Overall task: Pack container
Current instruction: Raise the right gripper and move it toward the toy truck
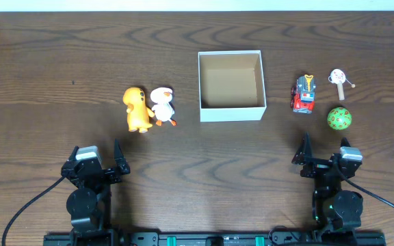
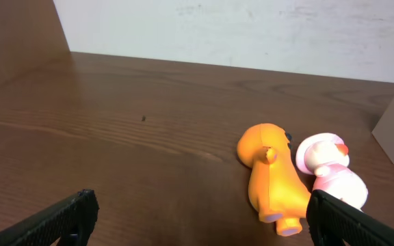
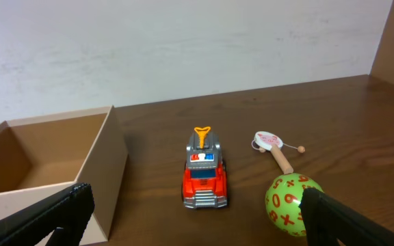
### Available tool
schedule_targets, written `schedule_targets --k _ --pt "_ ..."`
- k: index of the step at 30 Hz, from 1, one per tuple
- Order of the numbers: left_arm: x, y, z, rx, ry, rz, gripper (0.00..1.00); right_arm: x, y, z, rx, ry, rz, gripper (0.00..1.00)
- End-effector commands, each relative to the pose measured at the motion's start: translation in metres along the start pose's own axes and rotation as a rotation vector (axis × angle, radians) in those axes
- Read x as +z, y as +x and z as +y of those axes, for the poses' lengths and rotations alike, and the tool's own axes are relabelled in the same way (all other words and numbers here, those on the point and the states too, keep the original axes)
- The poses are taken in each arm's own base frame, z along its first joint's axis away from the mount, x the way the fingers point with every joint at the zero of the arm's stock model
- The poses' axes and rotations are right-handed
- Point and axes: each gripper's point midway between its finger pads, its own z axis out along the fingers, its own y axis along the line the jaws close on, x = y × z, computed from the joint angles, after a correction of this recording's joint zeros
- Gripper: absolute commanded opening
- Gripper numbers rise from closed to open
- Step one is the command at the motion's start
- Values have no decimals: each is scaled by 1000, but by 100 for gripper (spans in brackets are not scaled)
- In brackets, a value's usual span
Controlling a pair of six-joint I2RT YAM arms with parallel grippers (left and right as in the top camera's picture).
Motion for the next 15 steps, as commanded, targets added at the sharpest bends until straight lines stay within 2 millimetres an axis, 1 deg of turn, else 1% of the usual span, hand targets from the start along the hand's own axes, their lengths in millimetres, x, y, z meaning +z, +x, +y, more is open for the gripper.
schedule_targets --k 1,10,12,15 --pt "1 17 -1 12 8 60 98 0 0 -2 -14 9 -2 99" --pt "1 17 -1 12 8 60 98 0 -1 -8 -18 43 -10 99" --pt "1 17 -1 12 8 60 98 0 -2 -8 -15 41 -11 99" --pt "1 17 -1 12 8 60 98 0 -2 -3 41 11 -8 99"
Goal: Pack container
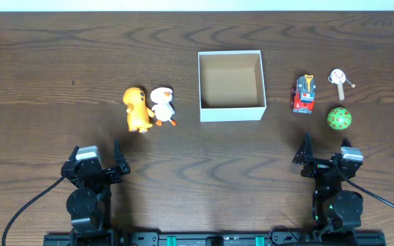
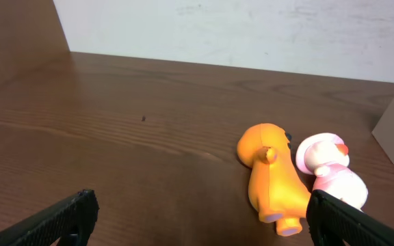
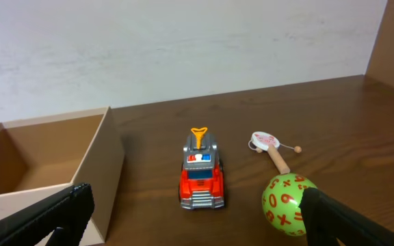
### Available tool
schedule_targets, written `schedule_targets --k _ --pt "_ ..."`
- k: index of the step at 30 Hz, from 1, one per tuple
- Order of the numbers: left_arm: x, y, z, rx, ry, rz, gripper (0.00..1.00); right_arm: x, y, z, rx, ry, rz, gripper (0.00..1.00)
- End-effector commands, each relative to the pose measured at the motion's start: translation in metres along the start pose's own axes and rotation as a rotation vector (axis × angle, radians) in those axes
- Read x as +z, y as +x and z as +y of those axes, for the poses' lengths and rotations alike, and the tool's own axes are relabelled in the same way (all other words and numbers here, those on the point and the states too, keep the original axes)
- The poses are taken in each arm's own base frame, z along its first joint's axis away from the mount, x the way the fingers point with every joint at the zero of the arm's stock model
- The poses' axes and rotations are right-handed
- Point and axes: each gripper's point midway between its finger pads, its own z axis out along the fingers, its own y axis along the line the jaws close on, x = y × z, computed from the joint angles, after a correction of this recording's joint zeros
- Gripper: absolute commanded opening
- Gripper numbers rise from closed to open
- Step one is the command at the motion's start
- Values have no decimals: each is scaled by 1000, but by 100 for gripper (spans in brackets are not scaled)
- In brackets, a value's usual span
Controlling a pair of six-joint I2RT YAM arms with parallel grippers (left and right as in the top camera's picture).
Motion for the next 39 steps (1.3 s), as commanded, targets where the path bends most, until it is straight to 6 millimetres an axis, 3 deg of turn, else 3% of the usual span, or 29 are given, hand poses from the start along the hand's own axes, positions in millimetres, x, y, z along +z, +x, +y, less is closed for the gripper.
schedule_targets --k 1,5,8,14,18,23,27,33,39 --pt "1 17 -1 12 8 60 98 0 -2 1 62 -9 -4 99" --pt "1 17 -1 12 8 60 98 -2 -14 0 111 2 -21 99" --pt "1 17 -1 12 8 60 98 -2 -29 -7 38 57 -32 99" --pt "1 17 -1 12 8 60 98 5 -77 -9 -94 131 -11 99" --pt "1 17 -1 12 8 60 98 30 -96 -13 -217 216 95 99" --pt "1 17 -1 12 8 60 98 79 -107 1 -274 204 261 99" --pt "1 17 -1 12 8 60 98 118 -93 6 -319 211 441 99" --pt "1 17 -1 12 8 60 98 166 -48 19 -348 152 665 99" --pt "1 17 -1 12 8 60 98 183 -5 14 -307 183 750 99"
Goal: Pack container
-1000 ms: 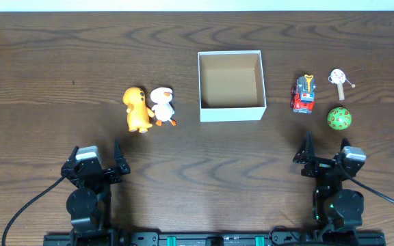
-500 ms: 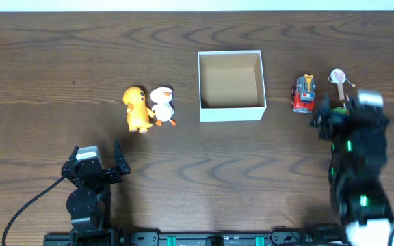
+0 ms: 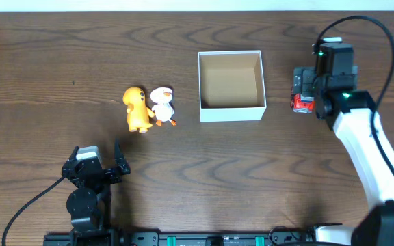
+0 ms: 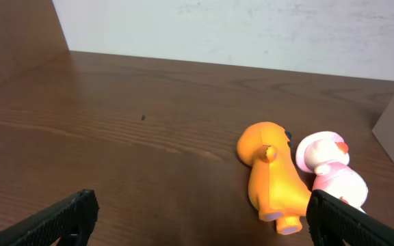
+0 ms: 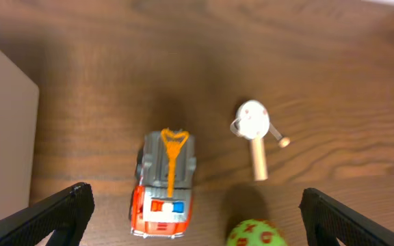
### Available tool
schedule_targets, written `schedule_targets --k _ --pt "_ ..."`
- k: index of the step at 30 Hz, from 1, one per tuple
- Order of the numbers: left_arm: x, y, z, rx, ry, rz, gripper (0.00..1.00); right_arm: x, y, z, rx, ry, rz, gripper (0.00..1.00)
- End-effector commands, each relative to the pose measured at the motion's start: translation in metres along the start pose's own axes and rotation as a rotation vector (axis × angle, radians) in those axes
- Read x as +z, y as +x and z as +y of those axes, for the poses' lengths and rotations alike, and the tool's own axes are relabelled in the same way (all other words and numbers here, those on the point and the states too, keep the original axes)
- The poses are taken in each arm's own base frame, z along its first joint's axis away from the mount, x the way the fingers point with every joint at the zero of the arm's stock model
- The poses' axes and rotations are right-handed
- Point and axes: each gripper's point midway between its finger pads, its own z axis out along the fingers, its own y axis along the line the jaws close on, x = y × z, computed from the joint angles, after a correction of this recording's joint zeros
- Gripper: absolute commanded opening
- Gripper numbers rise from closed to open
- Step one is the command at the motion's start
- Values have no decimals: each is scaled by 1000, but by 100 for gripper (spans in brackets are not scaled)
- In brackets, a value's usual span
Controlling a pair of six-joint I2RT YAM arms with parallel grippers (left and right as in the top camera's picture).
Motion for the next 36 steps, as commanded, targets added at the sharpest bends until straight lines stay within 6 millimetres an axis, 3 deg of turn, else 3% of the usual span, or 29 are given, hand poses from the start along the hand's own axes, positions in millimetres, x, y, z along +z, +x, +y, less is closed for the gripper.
schedule_targets --k 1,8,16,21,25,36 --pt "1 16 -1 9 5 55 98 9 -3 1 69 -7 4 99" --pt "1 16 -1 9 5 55 98 18 -3 -16 111 23 5 99" --pt "1 16 -1 9 5 55 98 24 6 -48 370 78 26 99" --pt "1 16 -1 9 5 55 98 25 13 -63 433 105 44 98" --pt "1 16 -1 9 5 55 98 25 16 -65 455 112 57 88" --pt "1 16 -1 9 5 55 98 38 36 -61 466 126 132 86"
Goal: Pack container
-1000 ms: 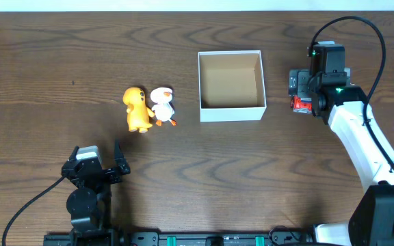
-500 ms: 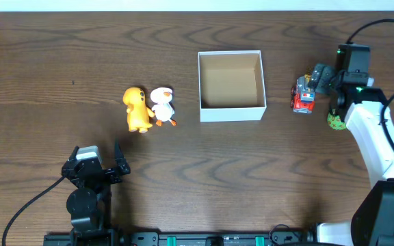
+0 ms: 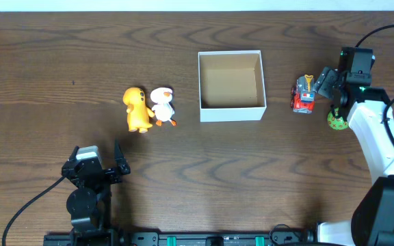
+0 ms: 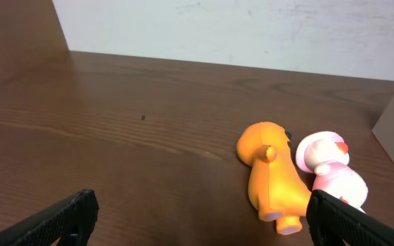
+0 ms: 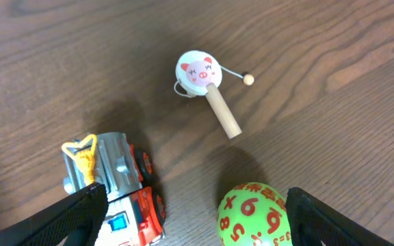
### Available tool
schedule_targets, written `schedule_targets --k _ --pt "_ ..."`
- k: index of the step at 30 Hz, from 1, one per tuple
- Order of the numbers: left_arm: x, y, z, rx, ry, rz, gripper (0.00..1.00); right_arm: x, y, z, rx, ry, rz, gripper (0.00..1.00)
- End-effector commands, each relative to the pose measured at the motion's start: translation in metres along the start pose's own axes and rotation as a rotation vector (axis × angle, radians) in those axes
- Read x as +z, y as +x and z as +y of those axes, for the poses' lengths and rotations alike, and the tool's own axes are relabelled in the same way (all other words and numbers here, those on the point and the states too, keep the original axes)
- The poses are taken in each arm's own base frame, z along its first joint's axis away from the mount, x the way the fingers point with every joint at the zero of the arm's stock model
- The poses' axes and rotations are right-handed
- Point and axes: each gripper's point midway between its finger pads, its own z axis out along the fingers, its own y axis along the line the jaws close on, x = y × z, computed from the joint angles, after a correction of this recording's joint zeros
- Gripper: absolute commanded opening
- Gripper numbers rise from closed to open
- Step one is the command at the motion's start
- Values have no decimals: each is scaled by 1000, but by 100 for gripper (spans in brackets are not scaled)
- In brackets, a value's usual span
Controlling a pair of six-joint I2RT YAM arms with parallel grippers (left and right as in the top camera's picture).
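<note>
A white box (image 3: 230, 85) with a brown inside stands open at the table's middle. Left of it lie an orange duck (image 3: 137, 109) and a white duck (image 3: 161, 105), also seen ahead of my open left gripper (image 4: 200, 219), which rests at the front edge (image 3: 96, 157). Right of the box are a red fire truck (image 3: 304, 94) and a green number ball (image 3: 336, 121). My right gripper (image 3: 332, 87) hovers open above them, looking down on the truck (image 5: 118, 184), the ball (image 5: 255, 215) and a pig-faced rattle drum (image 5: 200, 72). Nothing is held.
The dark wooden table (image 3: 60, 55) ends at a white wall at the back. The right arm's white link (image 3: 382, 147) stretches from the front right up to the toys. The box wall shows at the right of the left wrist view.
My right gripper has shifted to the right, from above the truck to above the gap between truck, rattle and ball, and the wrist has turned. The left arm and all toys stayed put.
At the two oldest moments both arms rested open at the front edge, facing their toys. Then the right arm was stretched out, looking down on the truck and rattle. Now it hovers a little further right, still open, with no toy moved.
</note>
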Motion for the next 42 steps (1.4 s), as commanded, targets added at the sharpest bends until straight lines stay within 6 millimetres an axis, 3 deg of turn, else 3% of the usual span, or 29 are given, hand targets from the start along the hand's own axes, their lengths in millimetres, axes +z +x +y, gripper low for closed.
schedule_targets --k 1,4,10,14,21,28,32,36,42 --pt "1 17 -1 9 5 56 98 10 0 -1 3 15 14 86" --pt "1 17 0 9 4 56 98 23 11 2 -9 15 57 85" --pt "1 17 -1 9 5 56 98 49 41 32 -45 -77 154 85" --pt "1 17 -1 9 5 56 98 51 38 50 -64 -110 121 86" --pt "1 17 -1 9 5 56 98 32 12 61 -62 -148 49 86" --pt "1 17 -1 9 5 56 98 -5 -56 78 -54 -207 -111 84" --pt "1 17 -1 9 5 56 98 -11 -71 83 28 -224 -149 76" --pt "1 17 -1 9 5 56 98 16 -55 73 187 -142 -100 75" --pt "1 17 -1 9 5 56 98 80 4 88 214 -105 74 73"
